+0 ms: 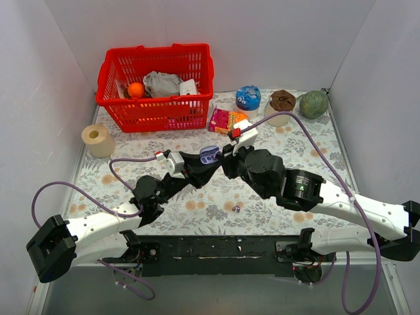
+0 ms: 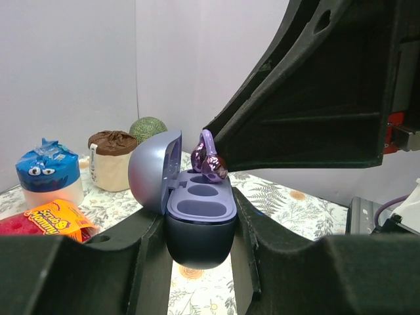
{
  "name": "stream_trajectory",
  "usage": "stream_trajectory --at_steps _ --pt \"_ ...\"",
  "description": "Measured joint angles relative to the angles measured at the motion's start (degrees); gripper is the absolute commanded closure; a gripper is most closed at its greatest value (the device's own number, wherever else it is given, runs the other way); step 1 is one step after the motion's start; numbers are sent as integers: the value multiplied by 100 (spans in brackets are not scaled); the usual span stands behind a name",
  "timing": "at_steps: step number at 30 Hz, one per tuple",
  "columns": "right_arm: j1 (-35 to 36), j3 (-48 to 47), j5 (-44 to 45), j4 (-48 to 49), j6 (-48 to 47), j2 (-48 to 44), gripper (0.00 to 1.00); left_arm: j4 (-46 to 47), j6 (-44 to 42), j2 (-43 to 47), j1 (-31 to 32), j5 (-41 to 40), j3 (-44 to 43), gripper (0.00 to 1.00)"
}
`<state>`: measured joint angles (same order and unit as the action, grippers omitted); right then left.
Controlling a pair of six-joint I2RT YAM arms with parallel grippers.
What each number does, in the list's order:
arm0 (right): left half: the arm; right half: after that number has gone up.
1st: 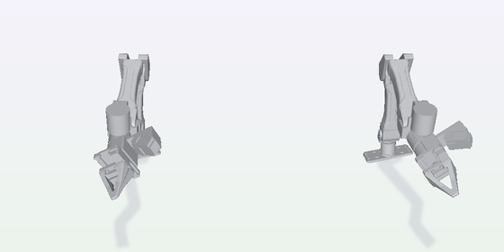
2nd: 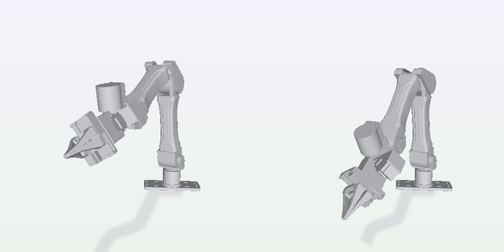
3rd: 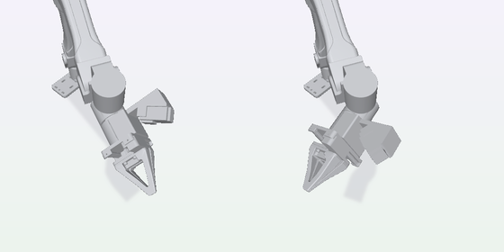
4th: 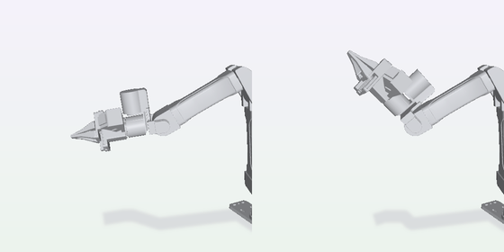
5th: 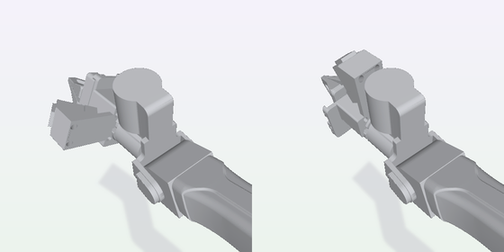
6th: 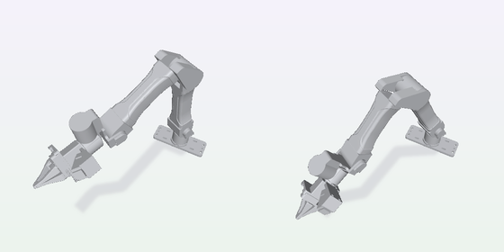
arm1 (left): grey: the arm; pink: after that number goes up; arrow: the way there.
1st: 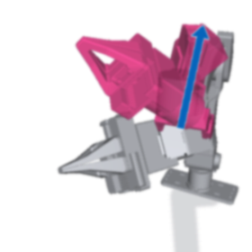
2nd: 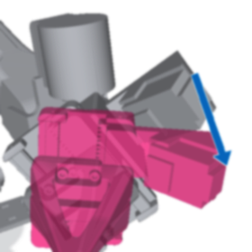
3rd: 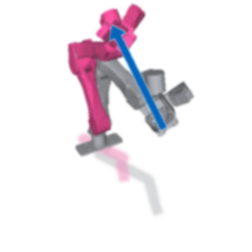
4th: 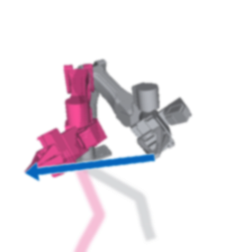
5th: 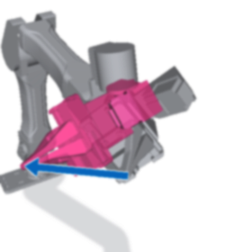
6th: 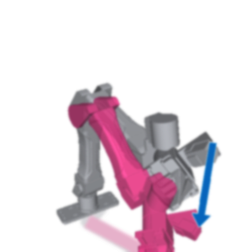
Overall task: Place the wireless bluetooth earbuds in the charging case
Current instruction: Place the earbud in the charging case.
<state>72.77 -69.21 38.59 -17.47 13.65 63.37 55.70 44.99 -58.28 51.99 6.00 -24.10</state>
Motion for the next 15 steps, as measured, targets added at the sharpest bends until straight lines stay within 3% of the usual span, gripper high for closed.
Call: stream_trajectory --at_steps 15 --pt "0 0 -20 -120 11 -111 66 129 46 0 7 4 4 100"
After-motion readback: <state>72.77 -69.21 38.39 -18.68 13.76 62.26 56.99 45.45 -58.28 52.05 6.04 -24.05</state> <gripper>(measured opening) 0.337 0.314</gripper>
